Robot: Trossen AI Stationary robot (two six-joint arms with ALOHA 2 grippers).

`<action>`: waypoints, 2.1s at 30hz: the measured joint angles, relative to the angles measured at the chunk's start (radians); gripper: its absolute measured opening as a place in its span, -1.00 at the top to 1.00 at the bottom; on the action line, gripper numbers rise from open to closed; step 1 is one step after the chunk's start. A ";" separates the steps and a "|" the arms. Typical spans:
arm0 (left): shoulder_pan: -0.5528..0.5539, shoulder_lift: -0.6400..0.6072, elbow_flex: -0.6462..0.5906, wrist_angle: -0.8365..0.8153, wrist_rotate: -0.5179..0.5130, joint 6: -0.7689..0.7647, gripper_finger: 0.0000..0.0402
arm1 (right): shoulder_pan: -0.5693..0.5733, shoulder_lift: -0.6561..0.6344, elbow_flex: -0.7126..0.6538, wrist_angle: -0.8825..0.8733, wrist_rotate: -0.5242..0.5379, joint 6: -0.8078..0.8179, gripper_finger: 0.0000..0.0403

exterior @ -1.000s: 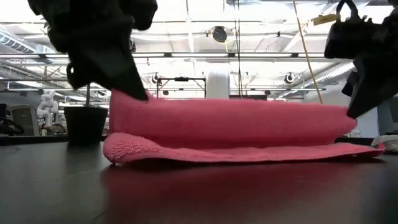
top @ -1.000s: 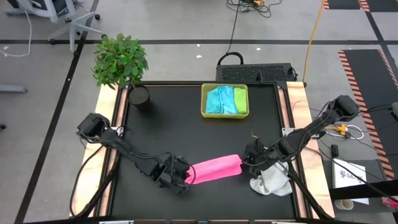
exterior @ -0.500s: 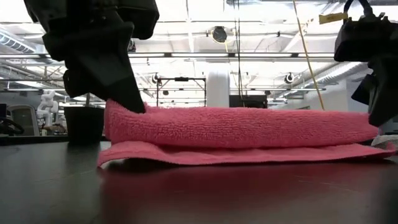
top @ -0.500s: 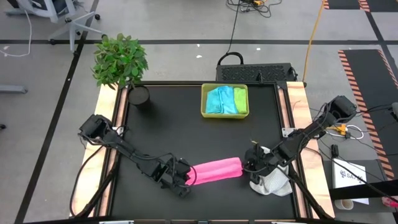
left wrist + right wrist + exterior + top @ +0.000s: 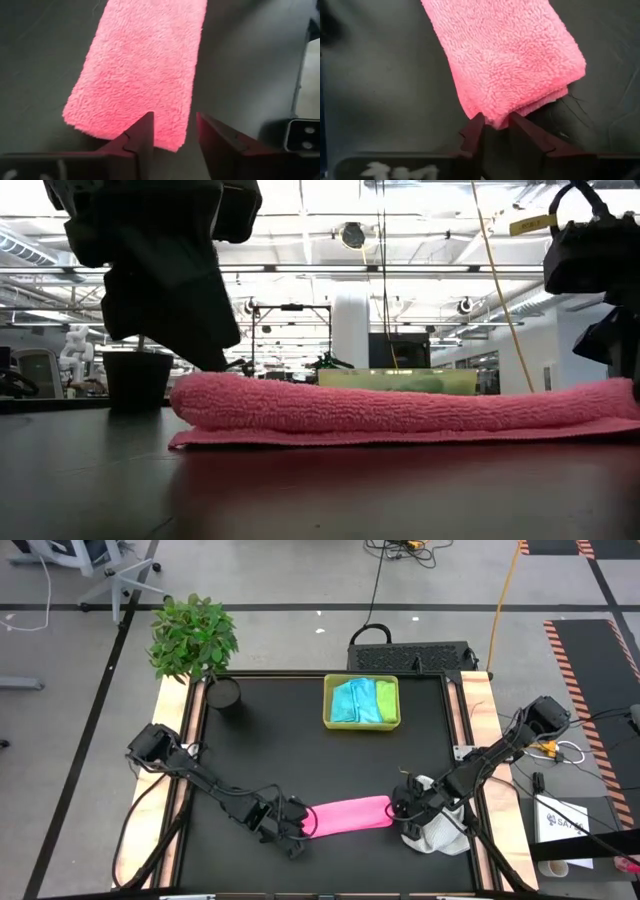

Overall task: Fold microfiber towels
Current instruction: Fold the pink microfiber cloth

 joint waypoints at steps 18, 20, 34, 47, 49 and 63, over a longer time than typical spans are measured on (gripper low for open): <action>0.072 -0.008 0.000 0.041 -0.187 0.066 0.06 | -0.095 -0.098 0.000 0.138 -0.142 0.117 0.54; 0.086 0.011 0.000 0.079 -0.177 0.068 0.09 | -0.120 -0.083 0.000 0.159 -0.103 0.096 0.61; 0.050 0.097 0.000 0.181 -0.086 0.050 0.56 | -0.167 0.229 0.000 0.509 -0.133 -0.012 0.99; 0.110 0.099 0.000 -0.041 -0.097 0.040 0.89 | -0.228 0.334 0.002 0.556 -0.159 -0.113 1.00; 0.133 0.097 0.000 -0.062 -0.098 0.043 0.93 | -0.257 0.331 0.001 0.545 -0.158 -0.158 1.00; 0.256 0.082 0.000 -0.081 -0.050 0.127 0.91 | -0.498 0.259 -0.001 0.423 -0.275 -0.403 1.00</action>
